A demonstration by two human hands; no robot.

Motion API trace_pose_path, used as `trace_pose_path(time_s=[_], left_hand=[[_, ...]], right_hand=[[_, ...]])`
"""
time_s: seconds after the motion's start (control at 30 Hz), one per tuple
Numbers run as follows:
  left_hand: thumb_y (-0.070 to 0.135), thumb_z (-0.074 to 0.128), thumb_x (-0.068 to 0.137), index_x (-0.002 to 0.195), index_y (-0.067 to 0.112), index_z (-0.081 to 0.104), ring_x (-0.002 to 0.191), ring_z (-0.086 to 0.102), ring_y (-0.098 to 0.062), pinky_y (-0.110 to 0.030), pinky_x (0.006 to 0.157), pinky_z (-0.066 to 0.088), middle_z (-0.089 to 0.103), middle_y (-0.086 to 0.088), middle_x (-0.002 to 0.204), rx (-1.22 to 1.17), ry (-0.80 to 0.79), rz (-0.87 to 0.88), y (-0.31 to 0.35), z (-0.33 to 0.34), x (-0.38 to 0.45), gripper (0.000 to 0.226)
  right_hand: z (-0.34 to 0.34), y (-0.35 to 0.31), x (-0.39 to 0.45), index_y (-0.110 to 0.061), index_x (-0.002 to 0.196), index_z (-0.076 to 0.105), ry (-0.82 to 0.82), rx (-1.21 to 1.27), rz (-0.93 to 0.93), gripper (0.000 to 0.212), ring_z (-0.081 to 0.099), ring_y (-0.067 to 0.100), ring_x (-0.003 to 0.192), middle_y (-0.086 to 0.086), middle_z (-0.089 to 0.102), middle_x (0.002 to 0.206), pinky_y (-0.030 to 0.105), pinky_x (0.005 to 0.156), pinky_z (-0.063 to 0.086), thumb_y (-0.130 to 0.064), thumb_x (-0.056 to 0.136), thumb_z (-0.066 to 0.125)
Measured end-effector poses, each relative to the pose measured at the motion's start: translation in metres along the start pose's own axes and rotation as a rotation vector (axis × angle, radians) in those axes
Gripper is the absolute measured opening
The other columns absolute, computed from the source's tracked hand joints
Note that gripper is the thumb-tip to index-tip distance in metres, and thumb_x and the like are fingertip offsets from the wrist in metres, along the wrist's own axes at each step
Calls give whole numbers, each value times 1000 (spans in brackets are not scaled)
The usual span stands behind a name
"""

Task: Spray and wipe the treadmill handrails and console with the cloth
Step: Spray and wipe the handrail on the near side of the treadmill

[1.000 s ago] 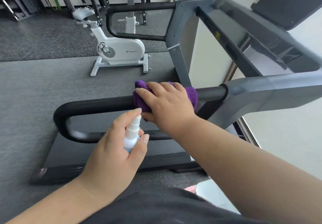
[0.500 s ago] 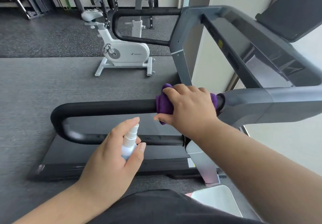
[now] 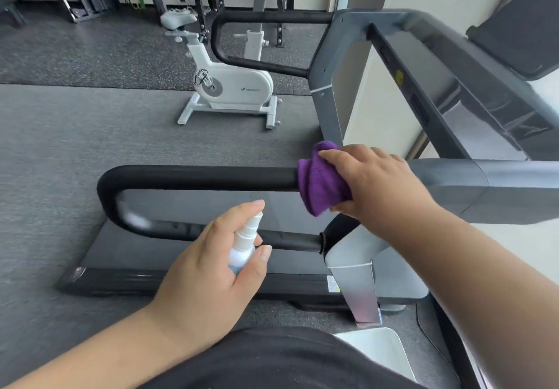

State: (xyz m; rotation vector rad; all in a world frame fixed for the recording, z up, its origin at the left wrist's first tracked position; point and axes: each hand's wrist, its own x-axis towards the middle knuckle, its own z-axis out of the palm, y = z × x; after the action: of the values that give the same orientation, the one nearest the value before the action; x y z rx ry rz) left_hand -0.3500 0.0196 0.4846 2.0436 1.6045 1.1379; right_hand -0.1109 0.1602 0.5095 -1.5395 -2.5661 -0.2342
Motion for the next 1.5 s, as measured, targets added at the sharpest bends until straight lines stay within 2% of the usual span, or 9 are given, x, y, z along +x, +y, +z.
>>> trace_pose_path(time_s=[0.17, 0.27, 0.37, 0.63, 0.9, 1.13, 1.23, 1.33, 1.5], left_hand=[[52, 48, 86, 128, 68, 28, 96, 60, -3, -17, 85, 45, 61, 19, 102, 18, 45, -70, -7, -6, -5, 49], [51, 47, 86, 129, 59, 28, 94, 59, -2, -21, 86, 46, 61, 14, 107, 28, 45, -91, -13, -9, -7, 47], [49, 49, 88, 131, 55, 29, 93, 58, 2, -15, 86, 43, 61, 14, 107, 50, 46, -116, -19, -14, -11, 48], [43, 51, 90, 133, 50, 32, 93, 58, 4, -8, 84, 39, 57, 24, 104, 58, 80, -199, -37, -28, -21, 48], [45, 52, 88, 130, 68, 26, 96, 60, 2, -9, 83, 41, 57, 30, 104, 44, 155, -241, -64, -46, -31, 54], [42, 53, 89, 131, 56, 33, 92, 60, -3, -13, 83, 43, 57, 27, 100, -11, 163, -213, -99, -67, -32, 49], [44, 52, 89, 131, 64, 30, 93, 60, -3, -11, 82, 42, 57, 26, 101, -26, 168, -216, -120, -85, -34, 52], [42, 53, 90, 132, 52, 33, 92, 61, -7, -19, 83, 46, 59, 23, 98, -60, 171, -203, -143, -107, -34, 48], [34, 55, 91, 135, 37, 38, 88, 60, -1, -17, 84, 45, 58, 20, 98, -125, 163, -117, -180, -146, -28, 47]], right_hand=[[4, -17, 6, -30, 140, 45, 63, -52, -18, 94, 58, 30, 108, -1, 57, 126, 45, 90, 44, -69, 60, 76], [6, -46, 19, -27, 140, 44, 91, -78, -46, 98, 59, 31, 105, 0, 58, 125, 45, 89, 45, -86, 62, 53], [9, -79, 36, -26, 141, 42, 96, -49, -108, 95, 60, 30, 102, 1, 58, 124, 44, 85, 47, -88, 69, 40], [16, -139, 73, -26, 137, 40, 76, -56, -198, 77, 60, 28, 94, 0, 58, 116, 37, 70, 32, -78, 81, 46], [21, -171, 86, -26, 142, 37, 101, -68, -215, 79, 61, 28, 95, 1, 58, 120, 38, 73, 40, -76, 83, 48], [27, -219, 107, -29, 145, 34, 125, -125, -223, 78, 61, 29, 94, 2, 59, 121, 40, 74, 43, -72, 83, 54], [30, -239, 112, -28, 144, 39, 185, -164, -224, 79, 60, 32, 89, 4, 61, 116, 41, 73, 45, -63, 80, 66], [36, -258, 118, -27, 147, 37, 196, -197, -249, 83, 59, 33, 92, 7, 58, 120, 45, 76, 45, -53, 77, 74], [37, -301, 133, -28, 144, 40, 138, -350, -327, 92, 55, 31, 93, 5, 55, 122, 43, 75, 43, -27, 61, 80]])
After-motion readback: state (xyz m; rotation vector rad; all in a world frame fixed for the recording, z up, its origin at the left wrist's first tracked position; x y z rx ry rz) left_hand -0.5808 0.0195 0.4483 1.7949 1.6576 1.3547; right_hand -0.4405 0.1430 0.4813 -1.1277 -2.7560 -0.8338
